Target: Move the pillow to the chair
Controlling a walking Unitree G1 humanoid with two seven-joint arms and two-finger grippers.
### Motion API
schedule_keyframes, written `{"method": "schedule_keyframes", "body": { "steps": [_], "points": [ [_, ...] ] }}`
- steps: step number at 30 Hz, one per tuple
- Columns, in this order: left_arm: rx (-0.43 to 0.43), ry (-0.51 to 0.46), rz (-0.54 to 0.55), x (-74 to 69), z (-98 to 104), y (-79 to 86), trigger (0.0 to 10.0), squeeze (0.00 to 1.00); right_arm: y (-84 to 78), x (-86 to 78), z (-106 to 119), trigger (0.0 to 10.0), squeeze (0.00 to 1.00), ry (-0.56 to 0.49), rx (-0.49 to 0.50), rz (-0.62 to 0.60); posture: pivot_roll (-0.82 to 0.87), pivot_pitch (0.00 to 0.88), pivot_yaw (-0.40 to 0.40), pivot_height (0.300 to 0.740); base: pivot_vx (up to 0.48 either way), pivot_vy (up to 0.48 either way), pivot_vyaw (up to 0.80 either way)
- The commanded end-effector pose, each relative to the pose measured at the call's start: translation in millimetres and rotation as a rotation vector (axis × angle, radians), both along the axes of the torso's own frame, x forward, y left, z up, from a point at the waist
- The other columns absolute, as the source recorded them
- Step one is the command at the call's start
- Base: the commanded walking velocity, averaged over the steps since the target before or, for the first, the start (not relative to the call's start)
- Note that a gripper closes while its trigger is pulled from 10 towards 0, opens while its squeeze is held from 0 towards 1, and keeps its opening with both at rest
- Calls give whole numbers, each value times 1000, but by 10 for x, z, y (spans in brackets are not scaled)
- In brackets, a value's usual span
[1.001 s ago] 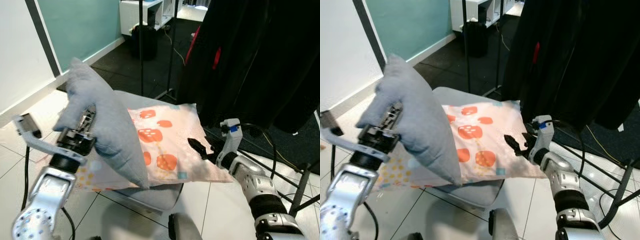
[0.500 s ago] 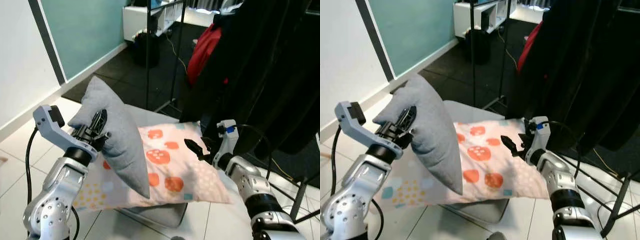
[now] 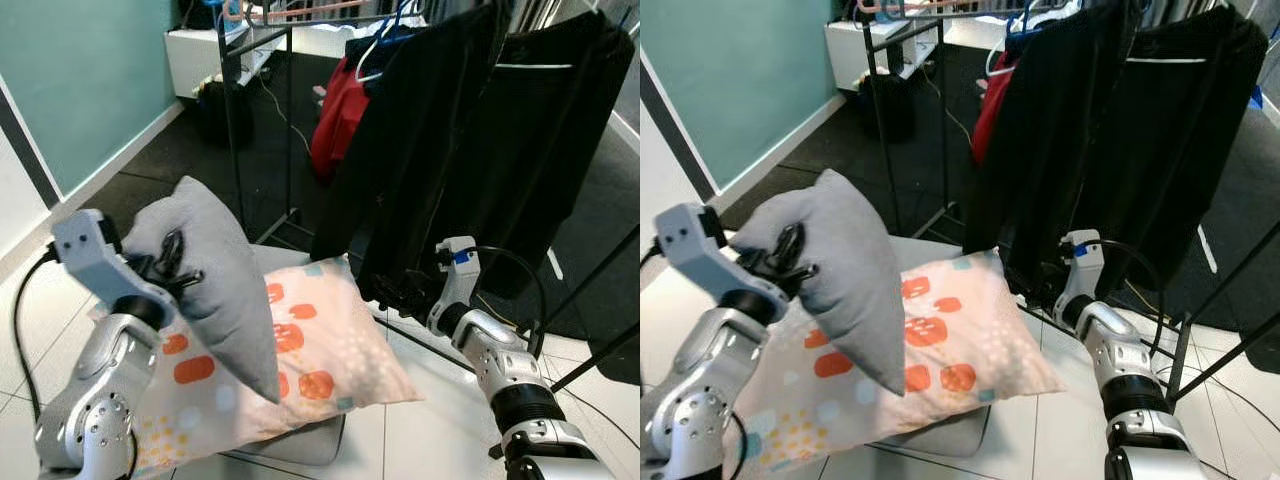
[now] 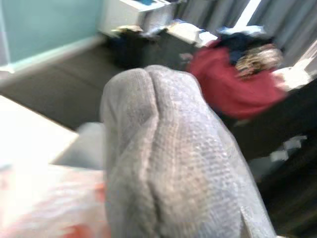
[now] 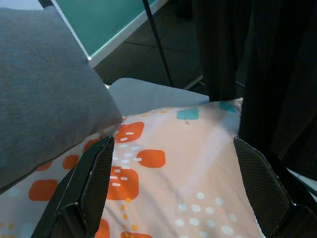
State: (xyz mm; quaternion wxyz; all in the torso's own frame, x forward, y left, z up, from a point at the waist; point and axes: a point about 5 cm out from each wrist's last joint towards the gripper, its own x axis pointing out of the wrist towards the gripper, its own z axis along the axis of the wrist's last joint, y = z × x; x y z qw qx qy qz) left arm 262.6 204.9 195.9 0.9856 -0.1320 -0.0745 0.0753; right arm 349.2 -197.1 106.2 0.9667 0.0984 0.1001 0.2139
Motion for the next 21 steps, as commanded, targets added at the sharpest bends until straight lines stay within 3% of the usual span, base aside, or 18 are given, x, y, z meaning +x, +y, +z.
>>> {"method": "schedule_keyframes", "body": {
  "steps": [1,5,9,17,21],
  "points": [
    [77,-60,78,-37,94,40,10000,0,-34,-9,-10,10000,0,5,22,-5,-163,26,-58,735,0,0,587],
    [-34,34,50,-72,-141,-19,10000,0,22,-18,-8,10000,0,-11,13,35,-159,17,-58,735,0,0,775],
    [1,100,-50,-102,-288,-131,10000,0,78,-25,5,10000,0,-25,31,73,-158,9,-57,735,0,0,775],
    [12,74,-10,-95,-271,-98,10000,0,136,-39,63,10000,0,-59,67,139,-155,2,-56,735,0,0,775],
    [37,41,52,-54,-187,-5,10000,0,204,-62,136,10000,0,-97,101,208,-156,0,-53,735,0,0,775]
  ]
}}
